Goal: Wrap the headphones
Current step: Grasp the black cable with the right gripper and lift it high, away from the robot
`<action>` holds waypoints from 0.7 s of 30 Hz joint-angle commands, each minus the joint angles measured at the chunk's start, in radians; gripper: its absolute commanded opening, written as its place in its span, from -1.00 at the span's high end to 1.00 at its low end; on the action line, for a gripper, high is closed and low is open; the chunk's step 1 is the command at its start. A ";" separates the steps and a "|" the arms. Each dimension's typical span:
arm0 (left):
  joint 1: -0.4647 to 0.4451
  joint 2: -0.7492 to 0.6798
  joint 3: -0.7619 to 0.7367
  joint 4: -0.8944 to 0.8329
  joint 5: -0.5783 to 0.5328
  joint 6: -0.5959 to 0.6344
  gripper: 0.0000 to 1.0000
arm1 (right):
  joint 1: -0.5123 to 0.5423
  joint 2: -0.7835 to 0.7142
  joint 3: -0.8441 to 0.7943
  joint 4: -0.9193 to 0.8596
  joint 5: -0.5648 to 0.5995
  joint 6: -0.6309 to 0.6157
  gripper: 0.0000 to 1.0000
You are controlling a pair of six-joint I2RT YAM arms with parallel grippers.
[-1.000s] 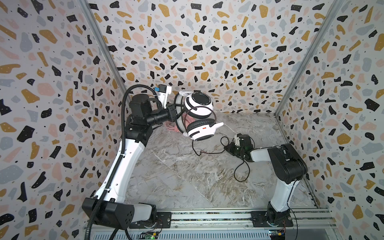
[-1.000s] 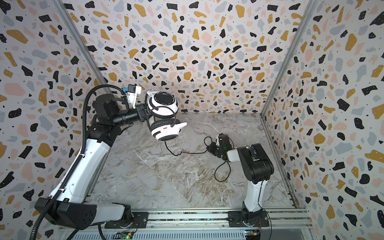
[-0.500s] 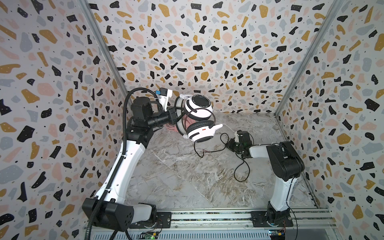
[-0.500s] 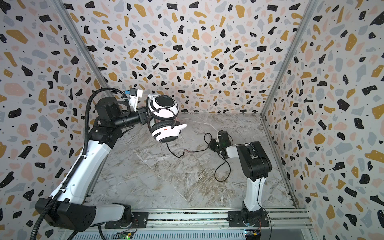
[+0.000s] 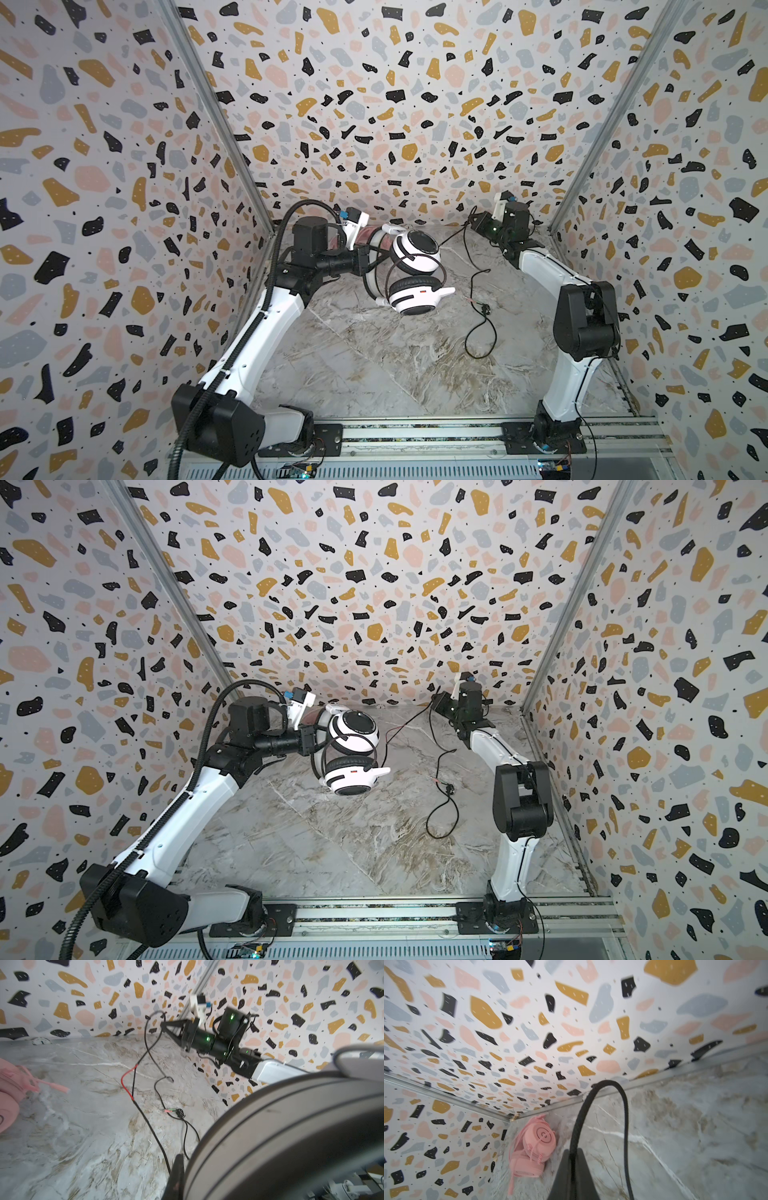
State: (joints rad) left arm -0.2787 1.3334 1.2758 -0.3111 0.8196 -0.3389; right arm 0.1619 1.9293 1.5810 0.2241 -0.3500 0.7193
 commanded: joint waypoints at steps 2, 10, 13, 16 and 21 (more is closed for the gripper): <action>-0.043 0.032 -0.004 -0.034 -0.046 0.051 1.00 | -0.023 -0.005 0.174 -0.056 -0.029 -0.026 1.00; -0.139 0.120 -0.042 -0.169 -0.211 0.152 1.00 | -0.067 0.008 0.462 -0.138 -0.031 -0.056 1.00; -0.141 0.172 -0.033 -0.253 -0.244 0.194 1.00 | -0.084 0.002 0.534 -0.161 -0.034 -0.061 1.00; -0.144 0.194 -0.034 -0.282 -0.291 0.207 1.00 | -0.101 -0.017 0.559 -0.155 -0.051 -0.049 1.00; -0.153 0.247 -0.023 -0.350 -0.381 0.239 1.00 | -0.112 -0.057 0.549 -0.098 -0.148 0.003 0.99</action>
State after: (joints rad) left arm -0.4232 1.5703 1.2346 -0.6178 0.4629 -0.1280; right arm 0.0502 1.9362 2.1143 0.0975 -0.4309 0.6960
